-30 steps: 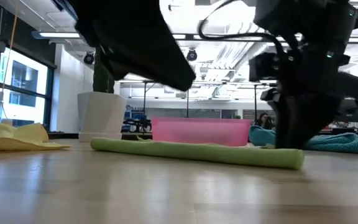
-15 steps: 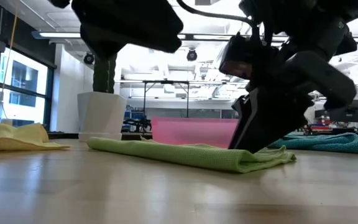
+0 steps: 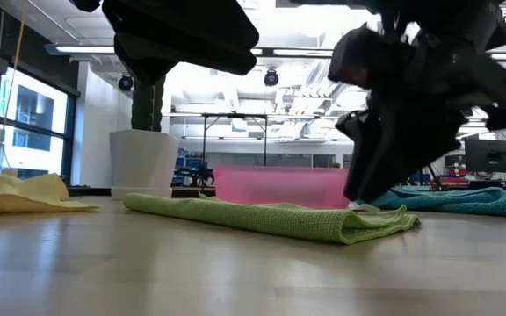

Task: Roll microfiber towels into tight, uniform cylinder then place into a basket
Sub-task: Roll the light green microfiber cloth

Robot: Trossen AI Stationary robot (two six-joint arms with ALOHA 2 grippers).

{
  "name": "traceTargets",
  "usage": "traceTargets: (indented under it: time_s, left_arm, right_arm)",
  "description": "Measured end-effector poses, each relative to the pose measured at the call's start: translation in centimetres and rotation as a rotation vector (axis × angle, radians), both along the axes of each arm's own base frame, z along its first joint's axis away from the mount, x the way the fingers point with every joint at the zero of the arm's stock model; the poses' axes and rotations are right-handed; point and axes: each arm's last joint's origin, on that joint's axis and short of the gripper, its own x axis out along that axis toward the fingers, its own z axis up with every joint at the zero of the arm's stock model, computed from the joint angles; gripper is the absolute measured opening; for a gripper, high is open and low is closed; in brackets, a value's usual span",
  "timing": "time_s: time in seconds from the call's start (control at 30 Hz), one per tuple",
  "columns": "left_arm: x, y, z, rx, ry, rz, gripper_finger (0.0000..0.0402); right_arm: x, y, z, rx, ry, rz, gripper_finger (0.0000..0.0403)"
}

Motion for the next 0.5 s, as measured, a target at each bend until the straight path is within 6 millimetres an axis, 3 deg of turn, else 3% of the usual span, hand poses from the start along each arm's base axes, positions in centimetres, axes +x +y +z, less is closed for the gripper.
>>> traceTargets:
  time_s: [0.27, 0.5]
  left_arm:
    - [-0.1, -0.3, 0.0, -0.027, 0.0, 0.002, 0.0069]
    - [-0.3, -0.6, 0.0, -0.1, 0.015, 0.007, 0.0069]
  right_arm:
    - [0.5, 0.2, -1.3, 0.004, 0.006, -0.009, 0.0112]
    - [2.1, 0.9, -3.0, 0.046, -0.102, -0.011, 0.0112]
